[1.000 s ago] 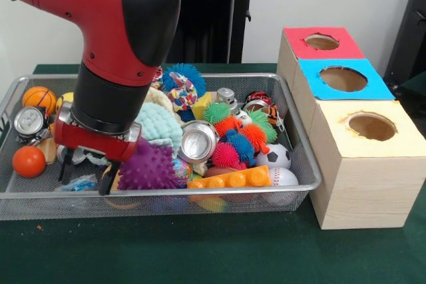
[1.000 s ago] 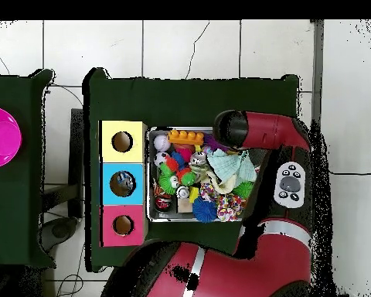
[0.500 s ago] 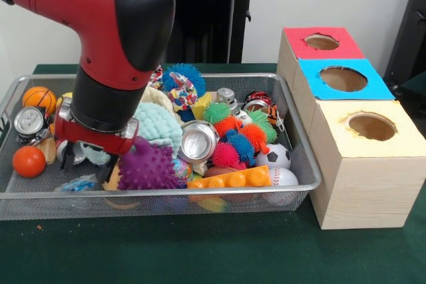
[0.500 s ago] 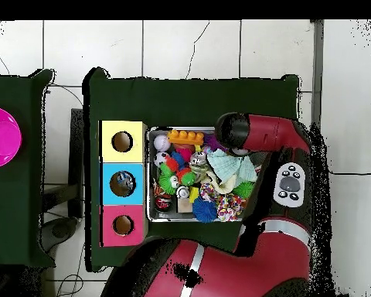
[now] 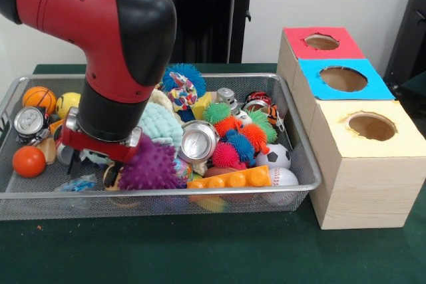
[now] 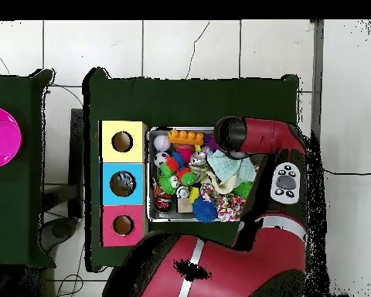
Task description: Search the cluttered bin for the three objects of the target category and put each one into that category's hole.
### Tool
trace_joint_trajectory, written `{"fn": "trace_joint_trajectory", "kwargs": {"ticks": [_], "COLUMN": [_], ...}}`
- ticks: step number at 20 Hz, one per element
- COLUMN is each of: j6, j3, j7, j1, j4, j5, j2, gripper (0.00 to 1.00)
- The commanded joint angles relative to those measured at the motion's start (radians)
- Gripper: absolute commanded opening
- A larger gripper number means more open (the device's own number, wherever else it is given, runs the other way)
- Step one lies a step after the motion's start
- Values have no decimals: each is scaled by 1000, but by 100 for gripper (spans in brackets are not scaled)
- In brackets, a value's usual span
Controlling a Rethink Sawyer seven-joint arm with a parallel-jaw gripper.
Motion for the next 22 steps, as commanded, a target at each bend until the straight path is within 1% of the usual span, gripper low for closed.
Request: {"fn": "trace_joint_trajectory", "kwargs": {"ticks": [1,2,4,7,12,15,17,18,22], "j6": [-62,-87,-123,-153,-196,-227,-207,-197,-95], "j3": [37,26,-2,-46,-109,-99,-72,-59,-23], "j7": [167,167,172,168,154,147,143,141,149], "j1": [-6,2,19,46,79,72,51,40,9], "j4": [61,78,86,87,57,72,88,95,103], "j5": [-12,-27,-52,-79,-105,-94,-60,-44,31], "j2": [89,77,66,56,65,56,49,45,45], "gripper": [100,100,100,100,100,100,100,0,0]}}
